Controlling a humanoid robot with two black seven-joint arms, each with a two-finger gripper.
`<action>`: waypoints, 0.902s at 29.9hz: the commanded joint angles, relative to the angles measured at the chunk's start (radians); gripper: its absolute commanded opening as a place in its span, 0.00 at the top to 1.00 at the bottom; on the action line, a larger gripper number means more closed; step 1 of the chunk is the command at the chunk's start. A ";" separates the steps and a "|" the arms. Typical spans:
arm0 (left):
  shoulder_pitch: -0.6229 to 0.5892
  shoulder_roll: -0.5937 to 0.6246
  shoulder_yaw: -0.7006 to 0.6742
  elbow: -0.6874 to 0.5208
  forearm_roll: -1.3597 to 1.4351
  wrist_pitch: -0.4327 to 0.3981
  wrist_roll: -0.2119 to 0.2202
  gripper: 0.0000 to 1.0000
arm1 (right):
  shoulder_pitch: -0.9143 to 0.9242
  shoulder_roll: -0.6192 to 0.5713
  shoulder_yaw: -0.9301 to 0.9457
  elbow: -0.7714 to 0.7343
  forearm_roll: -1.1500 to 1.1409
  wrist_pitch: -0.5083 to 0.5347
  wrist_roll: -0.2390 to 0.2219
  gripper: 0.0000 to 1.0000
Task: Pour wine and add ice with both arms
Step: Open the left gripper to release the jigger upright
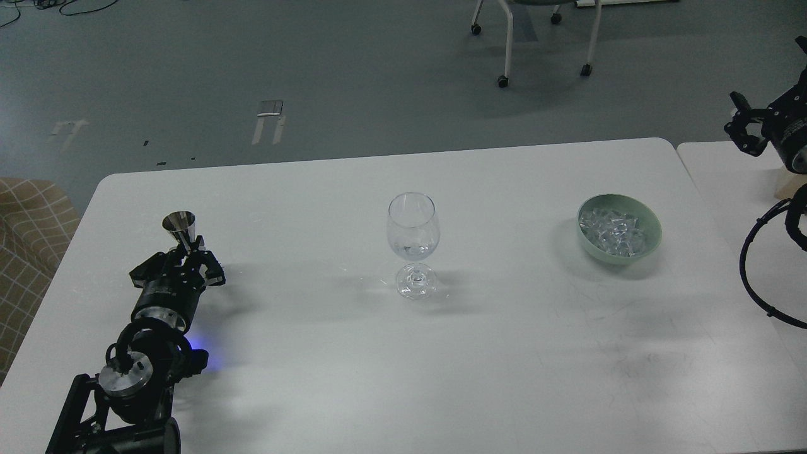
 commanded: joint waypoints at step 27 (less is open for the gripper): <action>0.010 -0.004 0.009 -0.027 0.001 -0.008 -0.001 0.71 | -0.012 0.000 0.003 0.017 0.001 0.003 -0.001 0.00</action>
